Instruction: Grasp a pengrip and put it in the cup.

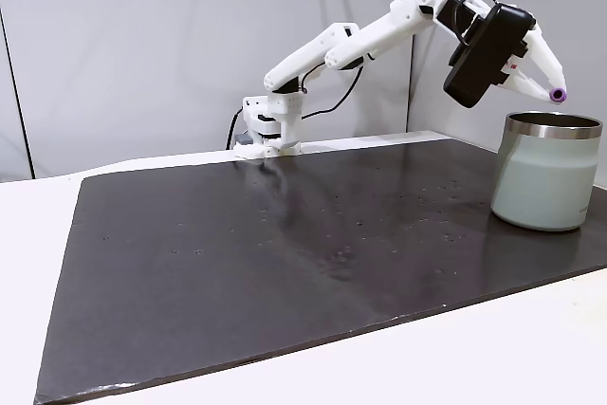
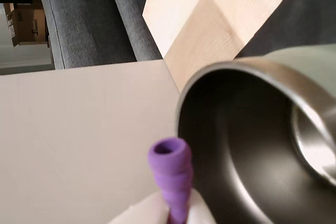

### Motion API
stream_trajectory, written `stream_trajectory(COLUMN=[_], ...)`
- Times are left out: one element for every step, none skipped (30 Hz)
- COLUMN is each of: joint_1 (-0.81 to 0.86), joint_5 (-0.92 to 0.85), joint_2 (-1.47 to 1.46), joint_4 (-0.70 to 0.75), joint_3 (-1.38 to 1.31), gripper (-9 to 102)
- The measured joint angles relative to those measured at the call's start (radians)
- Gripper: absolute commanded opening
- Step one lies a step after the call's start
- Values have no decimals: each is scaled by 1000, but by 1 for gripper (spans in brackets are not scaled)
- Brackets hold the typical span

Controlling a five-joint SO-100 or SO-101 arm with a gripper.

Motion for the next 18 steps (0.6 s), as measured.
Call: stream_trajectory(joint_1=[-6, -11, -14, -15, -17, -18, -18, -18, -20, -20, -23, -26, -29, -32, -35, -37, -41, -44], joint_5=[0, 0, 0, 0, 0, 0, 0, 0, 0, 0, 0, 0, 0, 0, 3, 3, 3, 3], joint_2=[-5, -6, -9, -17, -29, -43, -57, -67, -75, -77, -77, -77, -77, -77, -77, -77, -77, -77], joint_4=[0, 0, 0, 0, 0, 0, 3, 9, 17, 25, 31, 35, 41, 48, 54, 58, 63, 69], joint_3=[-5, -8, -14, -26, -46, -69, -91, -107, -120, -126, -133, -138, -141, -144, -147, -147, -147, -147], gripper=[0, 0, 0, 0, 0, 0, 0, 2, 4, 8, 13, 17, 20, 22, 24, 25, 26, 28])
